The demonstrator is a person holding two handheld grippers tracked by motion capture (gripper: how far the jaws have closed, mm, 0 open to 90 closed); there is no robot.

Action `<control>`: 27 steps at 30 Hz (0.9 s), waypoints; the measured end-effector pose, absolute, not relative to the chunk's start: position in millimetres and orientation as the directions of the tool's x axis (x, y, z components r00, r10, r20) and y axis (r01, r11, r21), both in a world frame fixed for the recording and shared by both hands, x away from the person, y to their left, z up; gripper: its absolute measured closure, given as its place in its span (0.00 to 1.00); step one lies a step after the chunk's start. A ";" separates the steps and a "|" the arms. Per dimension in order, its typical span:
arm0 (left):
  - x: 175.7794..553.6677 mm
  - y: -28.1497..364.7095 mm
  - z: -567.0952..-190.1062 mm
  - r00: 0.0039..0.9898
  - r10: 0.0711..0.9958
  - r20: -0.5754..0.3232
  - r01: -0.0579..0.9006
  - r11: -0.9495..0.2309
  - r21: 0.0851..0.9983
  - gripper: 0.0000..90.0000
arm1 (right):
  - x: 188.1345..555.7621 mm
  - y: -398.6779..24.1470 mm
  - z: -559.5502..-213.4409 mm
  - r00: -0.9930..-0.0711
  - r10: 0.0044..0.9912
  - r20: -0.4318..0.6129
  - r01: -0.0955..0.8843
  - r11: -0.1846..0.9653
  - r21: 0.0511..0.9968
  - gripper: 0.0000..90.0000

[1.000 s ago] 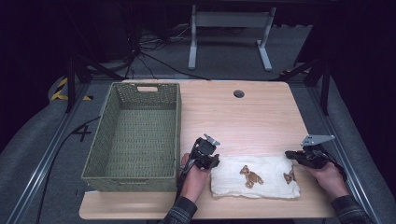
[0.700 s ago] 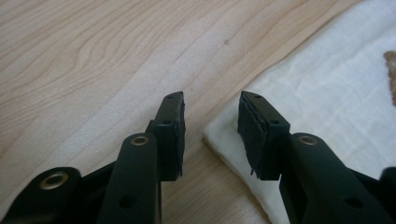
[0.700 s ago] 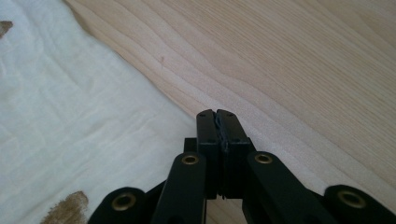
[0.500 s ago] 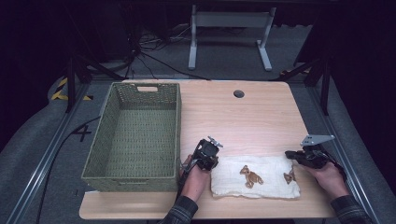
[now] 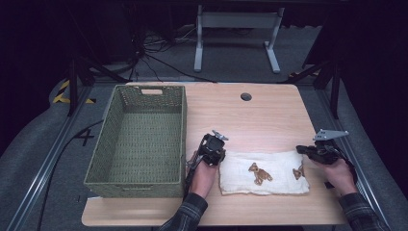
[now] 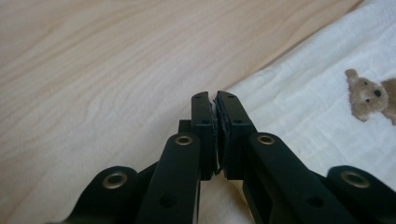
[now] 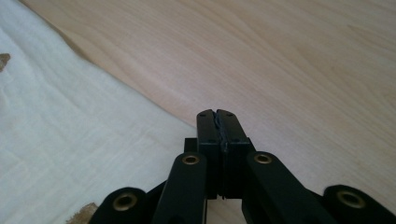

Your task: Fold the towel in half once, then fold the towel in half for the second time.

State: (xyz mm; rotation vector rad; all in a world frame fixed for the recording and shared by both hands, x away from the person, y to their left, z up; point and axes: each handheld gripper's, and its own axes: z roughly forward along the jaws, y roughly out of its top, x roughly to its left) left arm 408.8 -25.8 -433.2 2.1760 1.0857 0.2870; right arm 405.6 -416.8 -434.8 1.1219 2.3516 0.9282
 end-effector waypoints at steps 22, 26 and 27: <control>388.8 -11.6 -418.6 0.651 0.750 -0.117 0.575 -0.387 0.721 0.96 | 387.1 -421.6 -421.3 -0.630 0.776 -0.017 0.501 0.423 0.756 0.99; 372.1 -12.2 -414.8 0.668 0.737 -0.105 0.558 -0.403 0.726 0.96 | 376.0 -424.7 -419.5 -0.638 0.770 -0.006 0.502 0.422 0.755 0.99; 368.6 -12.8 -414.6 0.675 0.731 -0.102 0.555 -0.411 0.723 0.96 | 373.4 -424.9 -418.7 -0.637 0.771 -0.008 0.502 0.423 0.754 0.99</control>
